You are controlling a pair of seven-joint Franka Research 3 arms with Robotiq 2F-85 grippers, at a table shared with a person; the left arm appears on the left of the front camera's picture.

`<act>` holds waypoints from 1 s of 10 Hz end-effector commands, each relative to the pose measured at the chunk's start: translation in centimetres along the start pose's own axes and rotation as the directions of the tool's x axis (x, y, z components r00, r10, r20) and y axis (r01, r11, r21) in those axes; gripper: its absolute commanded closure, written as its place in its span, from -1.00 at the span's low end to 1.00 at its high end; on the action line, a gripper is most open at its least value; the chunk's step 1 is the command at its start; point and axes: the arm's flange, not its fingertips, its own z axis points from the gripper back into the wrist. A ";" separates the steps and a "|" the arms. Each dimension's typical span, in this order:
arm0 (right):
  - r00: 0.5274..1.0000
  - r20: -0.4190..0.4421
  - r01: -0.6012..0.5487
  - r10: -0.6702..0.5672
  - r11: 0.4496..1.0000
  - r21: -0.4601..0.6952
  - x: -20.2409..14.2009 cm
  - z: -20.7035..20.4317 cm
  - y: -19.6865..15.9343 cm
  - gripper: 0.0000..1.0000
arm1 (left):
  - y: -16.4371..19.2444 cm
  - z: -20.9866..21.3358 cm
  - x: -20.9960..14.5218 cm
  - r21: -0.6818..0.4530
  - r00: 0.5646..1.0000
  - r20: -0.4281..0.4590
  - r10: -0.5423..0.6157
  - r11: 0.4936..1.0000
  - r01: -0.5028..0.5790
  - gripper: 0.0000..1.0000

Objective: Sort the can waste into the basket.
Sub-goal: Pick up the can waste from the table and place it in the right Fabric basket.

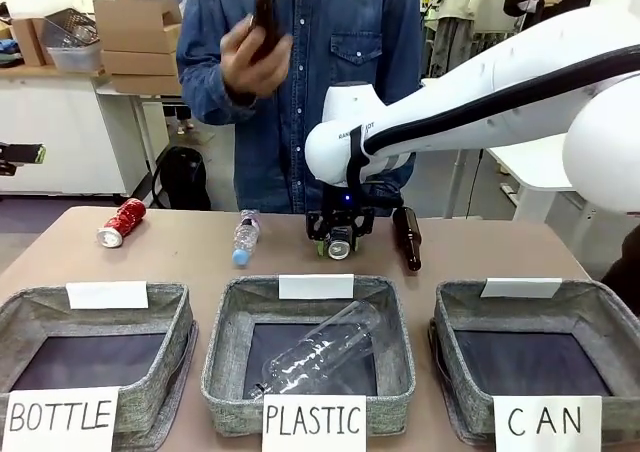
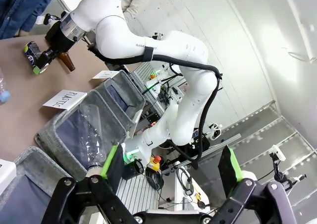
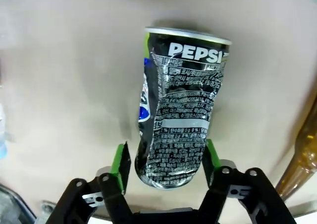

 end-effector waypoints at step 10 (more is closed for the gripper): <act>0.996 0.032 -0.089 0.083 0.871 0.483 -6.1 7.2 -16.8 1.00 | -0.2 -0.1 0.2 -0.017 1.000 0.009 -0.022 1.000 0.022 -1.00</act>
